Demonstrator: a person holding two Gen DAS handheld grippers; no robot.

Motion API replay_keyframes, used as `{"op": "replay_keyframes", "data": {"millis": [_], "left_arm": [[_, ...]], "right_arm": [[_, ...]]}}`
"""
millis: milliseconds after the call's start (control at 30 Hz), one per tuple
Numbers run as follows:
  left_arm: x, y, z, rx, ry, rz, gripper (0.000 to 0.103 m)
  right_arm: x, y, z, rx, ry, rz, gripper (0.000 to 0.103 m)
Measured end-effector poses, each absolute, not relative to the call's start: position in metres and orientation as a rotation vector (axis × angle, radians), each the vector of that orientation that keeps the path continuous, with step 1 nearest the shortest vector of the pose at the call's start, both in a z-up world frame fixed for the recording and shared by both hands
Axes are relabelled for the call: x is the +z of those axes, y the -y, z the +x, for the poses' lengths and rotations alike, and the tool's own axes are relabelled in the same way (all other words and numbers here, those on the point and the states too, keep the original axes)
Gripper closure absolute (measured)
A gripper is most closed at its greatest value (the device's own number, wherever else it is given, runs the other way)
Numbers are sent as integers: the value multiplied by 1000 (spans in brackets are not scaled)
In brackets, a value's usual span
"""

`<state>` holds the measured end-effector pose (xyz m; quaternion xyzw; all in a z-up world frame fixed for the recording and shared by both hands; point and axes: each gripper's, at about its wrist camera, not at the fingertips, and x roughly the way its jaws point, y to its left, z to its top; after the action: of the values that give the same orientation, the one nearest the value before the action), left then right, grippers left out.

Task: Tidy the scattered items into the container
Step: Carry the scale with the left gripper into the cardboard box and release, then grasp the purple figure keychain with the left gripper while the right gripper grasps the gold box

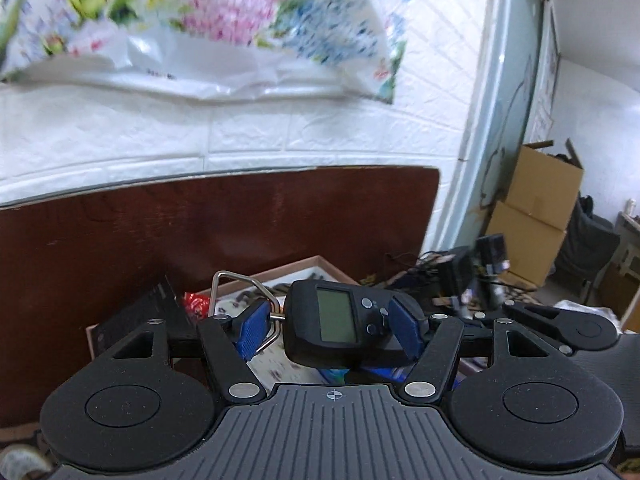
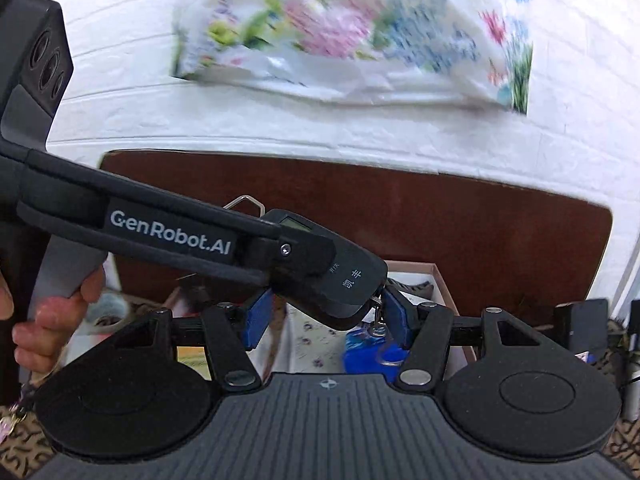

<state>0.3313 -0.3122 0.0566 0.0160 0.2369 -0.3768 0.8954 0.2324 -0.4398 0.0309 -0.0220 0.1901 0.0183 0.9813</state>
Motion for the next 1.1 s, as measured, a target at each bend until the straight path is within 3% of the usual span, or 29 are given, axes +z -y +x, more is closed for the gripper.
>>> {"op": "replay_keyframes", "data": {"millis": [100,133,300,500,567,633,867,1100], "left_arm": [[42,318,348,-769,-518,18,1],[38,318,350,-753,-540,12,0],[27,317,339,-781,-488,81,0],[34,316,317,-788,-463,152,0],[40,312,309,-789,-455,168,0],[47,304,299,-786,-451,145,0],[63,253,240,-776,-463,42,0],[32,178,161,-699,-478,-125,0]], "right_arm": [[19,445,252,58,-409,-8,40],[16,444,255,71,-415,0,40],[7,437,248,103,-411,-44,39],[3,434,236,91,-431,-52,29],[9,432,229,87,-424,-50,23],[19,429,218,76,-393,-49,11],[48,397,162,103,-323,-107,3],[43,336,92,223,-267,-180,0]]}}
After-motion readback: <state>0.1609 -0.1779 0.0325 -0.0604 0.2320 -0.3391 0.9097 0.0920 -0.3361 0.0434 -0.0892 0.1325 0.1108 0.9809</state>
